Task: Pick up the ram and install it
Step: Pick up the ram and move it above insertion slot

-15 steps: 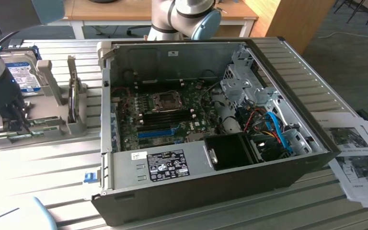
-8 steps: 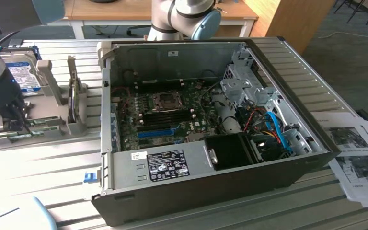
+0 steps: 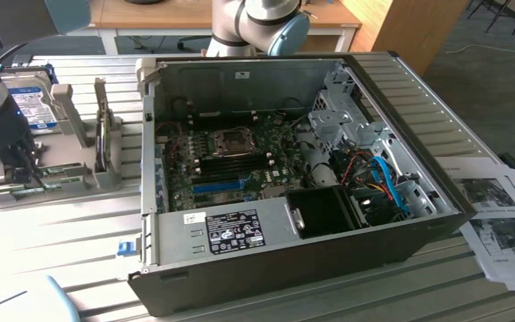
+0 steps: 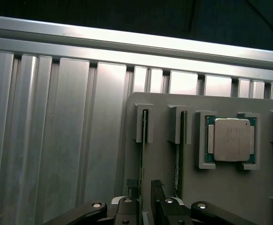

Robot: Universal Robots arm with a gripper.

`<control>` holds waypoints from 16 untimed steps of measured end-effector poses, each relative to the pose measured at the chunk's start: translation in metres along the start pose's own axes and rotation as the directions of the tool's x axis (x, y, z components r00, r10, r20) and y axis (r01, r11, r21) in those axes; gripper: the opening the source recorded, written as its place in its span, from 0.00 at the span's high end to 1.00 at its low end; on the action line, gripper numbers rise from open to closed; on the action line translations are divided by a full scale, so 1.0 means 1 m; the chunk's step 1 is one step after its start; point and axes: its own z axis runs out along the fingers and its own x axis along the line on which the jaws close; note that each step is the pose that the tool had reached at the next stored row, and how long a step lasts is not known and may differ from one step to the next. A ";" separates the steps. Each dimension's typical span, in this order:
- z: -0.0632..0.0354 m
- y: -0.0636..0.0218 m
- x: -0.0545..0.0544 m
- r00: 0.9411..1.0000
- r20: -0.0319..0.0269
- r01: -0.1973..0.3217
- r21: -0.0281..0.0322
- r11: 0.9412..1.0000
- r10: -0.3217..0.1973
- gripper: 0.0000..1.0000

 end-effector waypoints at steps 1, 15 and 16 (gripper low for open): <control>0.0004 0.0000 0.000 1.000 0.000 0.000 0.000 1.000 0.000 0.76; 0.0052 -0.0017 0.000 1.000 0.000 0.000 0.000 1.000 0.000 0.76; 0.0051 -0.0027 0.000 1.000 0.000 0.000 0.000 1.000 0.000 0.76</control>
